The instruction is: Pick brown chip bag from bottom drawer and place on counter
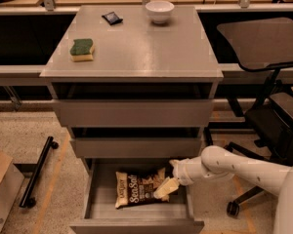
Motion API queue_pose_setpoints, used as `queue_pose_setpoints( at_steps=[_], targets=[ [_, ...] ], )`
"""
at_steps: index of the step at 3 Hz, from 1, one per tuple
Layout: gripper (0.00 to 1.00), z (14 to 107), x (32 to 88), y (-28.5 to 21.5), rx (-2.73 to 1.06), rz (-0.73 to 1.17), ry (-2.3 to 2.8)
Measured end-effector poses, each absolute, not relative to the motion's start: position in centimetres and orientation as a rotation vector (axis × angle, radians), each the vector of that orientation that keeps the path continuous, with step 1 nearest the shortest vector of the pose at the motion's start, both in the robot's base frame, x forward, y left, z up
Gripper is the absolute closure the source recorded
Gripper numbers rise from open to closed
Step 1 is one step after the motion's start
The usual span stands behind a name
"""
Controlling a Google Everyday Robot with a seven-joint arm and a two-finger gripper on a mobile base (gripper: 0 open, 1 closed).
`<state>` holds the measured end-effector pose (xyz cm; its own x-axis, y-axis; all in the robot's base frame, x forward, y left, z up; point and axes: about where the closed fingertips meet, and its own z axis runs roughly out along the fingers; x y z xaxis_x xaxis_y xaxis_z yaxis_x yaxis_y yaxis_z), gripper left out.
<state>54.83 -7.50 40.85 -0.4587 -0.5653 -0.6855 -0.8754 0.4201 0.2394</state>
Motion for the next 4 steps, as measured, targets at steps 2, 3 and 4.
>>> queue_pose_setpoints(
  at_steps=[2,3,4],
  targets=[
    [0.0,35.9,54.6,-6.5,-1.15,0.887,2.217],
    [0.0,34.1,55.1,-6.0,-1.142,0.855,2.245],
    [0.0,31.1,56.4,-6.2,-1.109,0.863,2.251]
  ],
)
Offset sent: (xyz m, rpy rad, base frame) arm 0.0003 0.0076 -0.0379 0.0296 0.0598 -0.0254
